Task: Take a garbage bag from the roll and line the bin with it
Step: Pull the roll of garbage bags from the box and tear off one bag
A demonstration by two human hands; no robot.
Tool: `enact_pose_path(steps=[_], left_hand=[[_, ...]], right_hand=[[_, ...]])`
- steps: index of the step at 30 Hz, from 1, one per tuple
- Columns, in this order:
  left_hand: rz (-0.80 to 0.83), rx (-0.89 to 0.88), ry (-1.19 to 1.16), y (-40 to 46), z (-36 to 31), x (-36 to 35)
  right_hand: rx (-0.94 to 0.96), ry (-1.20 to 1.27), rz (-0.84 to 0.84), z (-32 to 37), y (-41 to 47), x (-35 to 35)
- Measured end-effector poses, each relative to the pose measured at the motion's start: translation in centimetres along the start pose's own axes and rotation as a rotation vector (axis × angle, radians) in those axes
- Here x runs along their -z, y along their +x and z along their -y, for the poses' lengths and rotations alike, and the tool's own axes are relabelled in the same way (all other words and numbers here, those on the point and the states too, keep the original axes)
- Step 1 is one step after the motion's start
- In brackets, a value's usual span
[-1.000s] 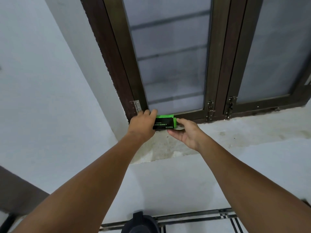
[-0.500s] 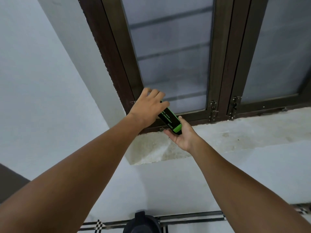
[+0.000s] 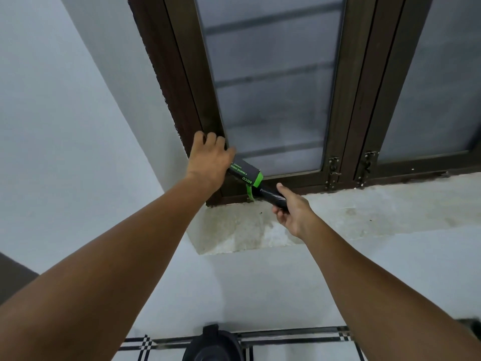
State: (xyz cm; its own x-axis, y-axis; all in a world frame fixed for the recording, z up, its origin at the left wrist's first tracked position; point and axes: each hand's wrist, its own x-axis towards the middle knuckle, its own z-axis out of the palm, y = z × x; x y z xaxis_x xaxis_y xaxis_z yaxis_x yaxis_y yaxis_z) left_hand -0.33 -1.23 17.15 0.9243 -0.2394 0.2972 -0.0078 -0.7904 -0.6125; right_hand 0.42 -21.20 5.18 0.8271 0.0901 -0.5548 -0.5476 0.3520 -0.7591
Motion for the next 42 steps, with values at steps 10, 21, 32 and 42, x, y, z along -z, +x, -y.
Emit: enact_pose_path(steps=[10, 21, 32, 42], left_hand=[[0.245, 0.118, -0.088, -0.4, -2.2, -1.9], [0.319, 0.099, -0.248, -3.5, -6.0, -6.9], [0.305, -0.018, -0.415, -7.3, -10.4, -11.9], [0.297, 0.005, -0.383, -7.3, -9.8, -11.1]], right_hand=[[0.144, -0.190, -0.110, -0.2, 0.9, 1.2], [0.197, -0.314, -0.187, -1.1, 1.3, 1.8], [0.207, -0.353, -0.163, -2.5, 1.0, 3.3], [0.238, -0.276, -0.125, -2.6, 0.4, 2.1]])
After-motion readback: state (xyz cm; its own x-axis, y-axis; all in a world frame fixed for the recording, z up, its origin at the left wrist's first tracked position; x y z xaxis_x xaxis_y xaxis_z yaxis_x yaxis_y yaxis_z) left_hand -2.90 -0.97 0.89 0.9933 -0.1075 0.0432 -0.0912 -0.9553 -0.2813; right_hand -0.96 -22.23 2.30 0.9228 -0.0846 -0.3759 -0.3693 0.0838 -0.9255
